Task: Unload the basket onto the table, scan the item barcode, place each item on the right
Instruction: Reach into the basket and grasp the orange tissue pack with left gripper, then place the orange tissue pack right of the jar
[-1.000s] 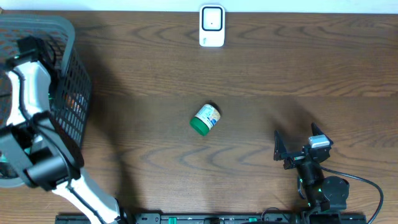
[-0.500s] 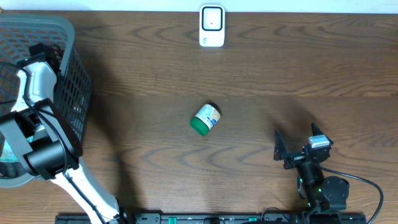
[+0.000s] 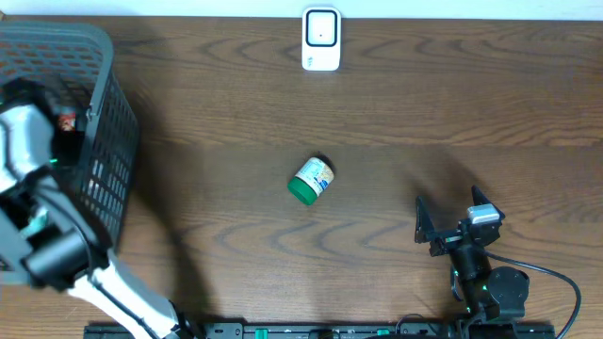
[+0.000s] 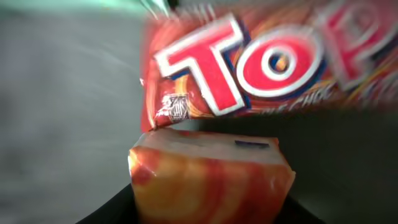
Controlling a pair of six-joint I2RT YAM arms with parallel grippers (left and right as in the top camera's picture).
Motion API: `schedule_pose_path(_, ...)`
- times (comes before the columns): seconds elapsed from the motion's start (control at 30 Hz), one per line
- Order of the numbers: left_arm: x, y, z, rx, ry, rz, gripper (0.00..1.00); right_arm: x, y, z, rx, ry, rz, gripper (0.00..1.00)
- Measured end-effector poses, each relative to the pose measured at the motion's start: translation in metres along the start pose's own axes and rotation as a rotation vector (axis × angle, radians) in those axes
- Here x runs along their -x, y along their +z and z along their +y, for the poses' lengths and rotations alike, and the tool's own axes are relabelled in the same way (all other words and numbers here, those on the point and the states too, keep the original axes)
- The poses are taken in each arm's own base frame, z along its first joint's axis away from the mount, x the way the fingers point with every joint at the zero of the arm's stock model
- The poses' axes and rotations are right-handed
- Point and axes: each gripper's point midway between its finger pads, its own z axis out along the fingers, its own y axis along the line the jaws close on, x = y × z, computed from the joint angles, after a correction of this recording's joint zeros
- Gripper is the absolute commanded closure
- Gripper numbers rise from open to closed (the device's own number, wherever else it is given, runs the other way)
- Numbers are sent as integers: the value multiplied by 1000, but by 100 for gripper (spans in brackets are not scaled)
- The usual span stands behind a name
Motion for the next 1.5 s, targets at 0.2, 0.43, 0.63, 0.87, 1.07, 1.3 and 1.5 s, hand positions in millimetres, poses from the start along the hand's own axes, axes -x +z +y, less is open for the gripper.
schedule_pose_path(0.2,30,-110,8,-298,-71,-78,52,0,0,0,0,0,0,1)
schedule_pose_path(0.43,-29,-254,-16,-767,87,-107,52,0,0,0,0,0,0,1)
schedule_pose_path(0.63,-156,-322,-28,-974,417,-24,52,0,0,0,0,0,0,1)
schedule_pose_path(0.87,-329,-296,-45,-913,831,96,52,0,0,0,0,0,0,1)
schedule_pose_path(1.07,-453,-216,-57,-772,1071,144,52,0,0,0,0,0,0,1)
schedule_pose_path(1.3,-530,-112,-41,-574,1229,161,52,0,0,0,0,0,0,1)
schedule_pose_path(1.5,-565,-65,-21,-498,1311,169,52,0,0,0,0,0,0,1)
